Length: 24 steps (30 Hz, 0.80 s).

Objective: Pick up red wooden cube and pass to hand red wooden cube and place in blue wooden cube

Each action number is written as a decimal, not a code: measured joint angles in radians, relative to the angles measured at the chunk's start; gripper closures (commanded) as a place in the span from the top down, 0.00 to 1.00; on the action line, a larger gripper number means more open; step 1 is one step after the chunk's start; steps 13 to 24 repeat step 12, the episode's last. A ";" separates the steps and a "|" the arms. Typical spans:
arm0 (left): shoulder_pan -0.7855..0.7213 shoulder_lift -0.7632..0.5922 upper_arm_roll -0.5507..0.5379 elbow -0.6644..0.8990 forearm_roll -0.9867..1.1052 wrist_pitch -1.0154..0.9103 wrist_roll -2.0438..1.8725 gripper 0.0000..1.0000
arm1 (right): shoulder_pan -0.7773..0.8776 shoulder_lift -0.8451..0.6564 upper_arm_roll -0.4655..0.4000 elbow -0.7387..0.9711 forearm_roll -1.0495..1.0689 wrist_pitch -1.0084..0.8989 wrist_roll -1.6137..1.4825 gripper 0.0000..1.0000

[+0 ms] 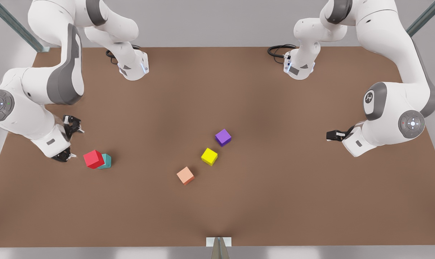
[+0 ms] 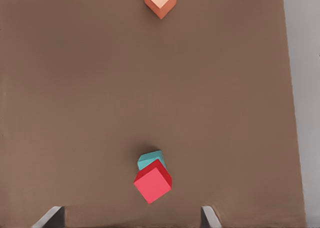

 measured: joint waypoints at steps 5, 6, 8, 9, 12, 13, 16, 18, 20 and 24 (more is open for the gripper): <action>0.000 0.000 0.000 0.000 0.000 0.000 -0.001 1.00 | -0.042 -0.177 0.068 -0.208 -0.009 -0.063 0.346 1.00; 0.000 0.000 0.000 0.000 0.000 0.000 -0.001 1.00 | -0.042 -0.189 0.069 -0.220 -0.009 -0.065 0.405 1.00; 0.000 0.000 0.000 0.000 0.000 0.000 -0.002 1.00 | -0.042 -0.198 0.067 -0.229 -0.009 -0.070 0.512 1.00; 0.000 0.000 0.000 0.000 0.000 0.000 -0.002 1.00 | -0.044 -0.200 0.067 -0.230 -0.010 -0.072 0.562 1.00; 0.000 0.000 0.000 0.000 0.000 0.000 -0.002 1.00 | -0.048 -0.201 0.064 -0.232 -0.010 -0.075 0.694 1.00; 0.000 0.000 0.000 0.000 0.000 0.000 -0.002 1.00 | -0.048 -0.201 0.064 -0.232 -0.010 -0.075 0.694 1.00; 0.000 0.000 0.000 0.000 0.000 0.000 -0.002 1.00 | -0.048 -0.201 0.064 -0.232 -0.010 -0.075 0.694 1.00; 0.000 0.000 0.000 0.000 0.000 0.000 -0.002 1.00 | -0.048 -0.201 0.064 -0.232 -0.010 -0.075 0.694 1.00; 0.000 0.000 0.000 0.000 0.000 0.000 -0.002 1.00 | -0.048 -0.201 0.064 -0.232 -0.010 -0.075 0.694 1.00; 0.000 0.000 0.000 0.000 0.000 0.000 -0.002 1.00 | -0.048 -0.201 0.064 -0.232 -0.010 -0.075 0.694 1.00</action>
